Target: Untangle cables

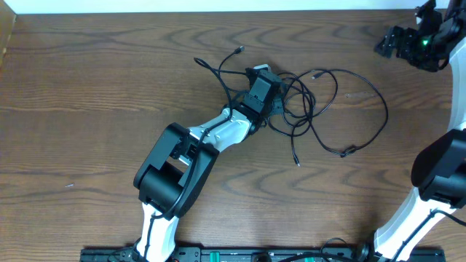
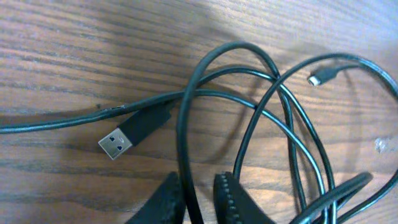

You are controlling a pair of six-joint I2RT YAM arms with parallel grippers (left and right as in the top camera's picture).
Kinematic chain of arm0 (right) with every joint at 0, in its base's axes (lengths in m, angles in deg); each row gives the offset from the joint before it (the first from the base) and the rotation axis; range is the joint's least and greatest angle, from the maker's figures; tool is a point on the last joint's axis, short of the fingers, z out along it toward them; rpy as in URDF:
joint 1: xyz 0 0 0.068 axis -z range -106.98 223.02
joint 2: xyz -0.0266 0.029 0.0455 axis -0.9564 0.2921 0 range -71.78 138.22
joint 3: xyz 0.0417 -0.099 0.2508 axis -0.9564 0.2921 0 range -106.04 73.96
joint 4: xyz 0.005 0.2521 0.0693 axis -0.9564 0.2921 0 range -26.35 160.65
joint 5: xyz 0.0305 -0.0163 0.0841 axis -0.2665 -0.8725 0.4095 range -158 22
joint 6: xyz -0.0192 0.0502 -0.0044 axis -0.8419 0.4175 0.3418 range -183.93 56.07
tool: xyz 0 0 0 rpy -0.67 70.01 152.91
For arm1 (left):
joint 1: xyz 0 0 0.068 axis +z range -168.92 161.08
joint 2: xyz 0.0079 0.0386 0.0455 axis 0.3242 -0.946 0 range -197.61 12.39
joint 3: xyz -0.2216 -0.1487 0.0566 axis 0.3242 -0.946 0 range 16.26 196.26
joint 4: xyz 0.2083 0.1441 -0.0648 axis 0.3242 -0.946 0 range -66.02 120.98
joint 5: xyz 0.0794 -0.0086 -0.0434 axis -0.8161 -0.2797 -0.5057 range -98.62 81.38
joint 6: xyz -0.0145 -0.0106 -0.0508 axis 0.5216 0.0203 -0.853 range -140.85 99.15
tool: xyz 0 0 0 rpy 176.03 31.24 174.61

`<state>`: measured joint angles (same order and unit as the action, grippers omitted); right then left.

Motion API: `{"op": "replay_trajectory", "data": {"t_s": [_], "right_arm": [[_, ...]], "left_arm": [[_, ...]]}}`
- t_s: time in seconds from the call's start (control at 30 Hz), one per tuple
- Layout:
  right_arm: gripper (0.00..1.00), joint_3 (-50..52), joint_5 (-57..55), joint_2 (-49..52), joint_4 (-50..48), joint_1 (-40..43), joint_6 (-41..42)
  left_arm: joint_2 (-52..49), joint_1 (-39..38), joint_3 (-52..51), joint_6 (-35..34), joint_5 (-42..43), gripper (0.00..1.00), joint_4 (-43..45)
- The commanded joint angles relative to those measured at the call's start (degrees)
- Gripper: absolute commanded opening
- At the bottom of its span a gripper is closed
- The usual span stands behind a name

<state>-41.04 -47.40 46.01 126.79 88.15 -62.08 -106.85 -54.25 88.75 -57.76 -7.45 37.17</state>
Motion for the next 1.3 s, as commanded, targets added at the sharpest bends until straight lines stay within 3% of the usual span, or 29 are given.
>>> {"op": "replay_trajectory", "data": {"t_s": [0.0,0.17,0.6,0.93,1.07,1.27], "right_arm": [[0.99,0.42,-0.07,0.35,-0.07,-1.62,-1.07],[0.99,0.42,-0.07,0.35,0.17,-4.52,-1.09],[0.99,0.42,1.01,0.35,3.08,-12.79,-3.56],[0.99,0.42,14.45,0.35,6.75,-16.81,-20.76],[0.98,0.42,15.19,0.35,7.45,-18.84,-23.67],[0.88,0.59,15.17,0.5,10.43,-22.91,-30.99]], "left_arm": [[4.63,0.55,0.26,4.94,-0.79,0.15,-1.07],[10.71,0.55,0.26,7.34,-0.79,0.08,-6.4],[23.8,0.83,0.26,11.43,0.0,0.07,-16.09],[26.43,8.83,0.55,9.22,21.42,0.08,-16.24],[26.43,11.1,0.55,8.11,23.91,0.08,-16.2],[26.43,11.61,0.55,8.09,23.91,0.08,-16.2]]}}
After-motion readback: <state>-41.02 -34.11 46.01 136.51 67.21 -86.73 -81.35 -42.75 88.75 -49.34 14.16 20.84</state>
